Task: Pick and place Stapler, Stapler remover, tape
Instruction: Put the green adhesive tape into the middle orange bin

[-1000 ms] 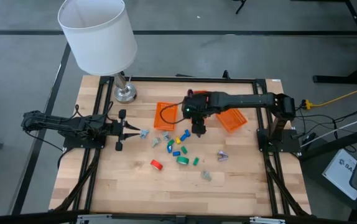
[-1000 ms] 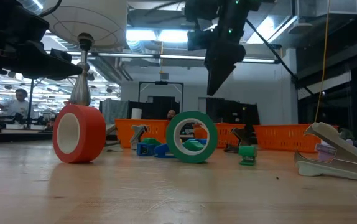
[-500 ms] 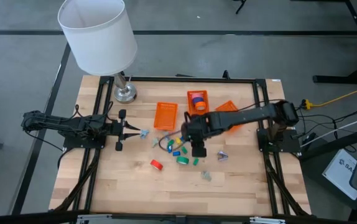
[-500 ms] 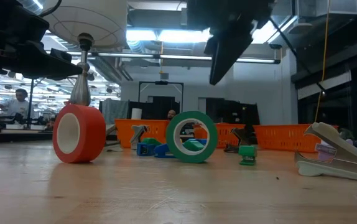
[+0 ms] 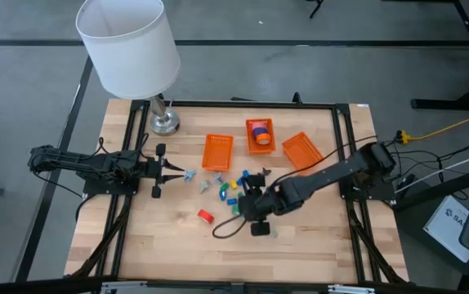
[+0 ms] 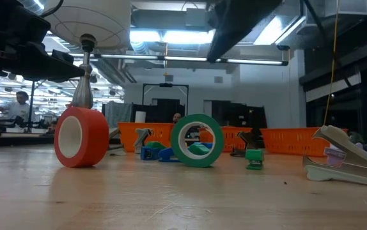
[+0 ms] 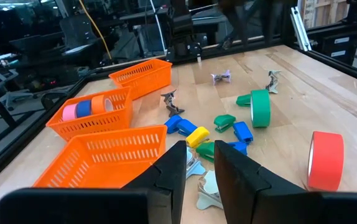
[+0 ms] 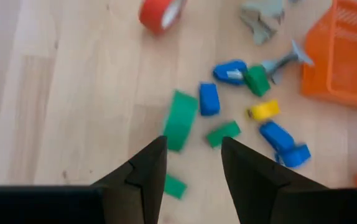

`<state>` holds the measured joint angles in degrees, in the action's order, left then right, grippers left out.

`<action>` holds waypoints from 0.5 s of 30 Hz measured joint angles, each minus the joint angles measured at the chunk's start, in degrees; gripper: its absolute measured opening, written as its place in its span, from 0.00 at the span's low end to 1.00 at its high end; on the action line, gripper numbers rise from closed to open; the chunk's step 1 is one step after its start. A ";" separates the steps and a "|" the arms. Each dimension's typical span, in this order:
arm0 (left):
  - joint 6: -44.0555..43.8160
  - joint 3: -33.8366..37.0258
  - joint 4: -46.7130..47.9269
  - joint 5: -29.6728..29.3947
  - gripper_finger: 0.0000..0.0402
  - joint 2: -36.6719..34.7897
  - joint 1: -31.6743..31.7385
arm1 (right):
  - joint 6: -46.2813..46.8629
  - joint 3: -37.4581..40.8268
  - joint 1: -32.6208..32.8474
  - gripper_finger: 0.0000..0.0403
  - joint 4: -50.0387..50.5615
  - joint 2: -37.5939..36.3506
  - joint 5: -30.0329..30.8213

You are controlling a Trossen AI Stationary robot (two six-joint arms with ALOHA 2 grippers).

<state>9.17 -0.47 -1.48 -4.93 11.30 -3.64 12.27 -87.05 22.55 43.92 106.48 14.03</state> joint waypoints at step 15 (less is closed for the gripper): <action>0.00 -0.02 -0.02 0.02 0.20 0.12 -0.02 | 8.77 0.04 1.30 0.39 -4.44 2.39 -0.53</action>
<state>9.17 -0.49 -1.50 -4.91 11.42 -3.66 21.04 -87.00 23.84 39.48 108.87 13.50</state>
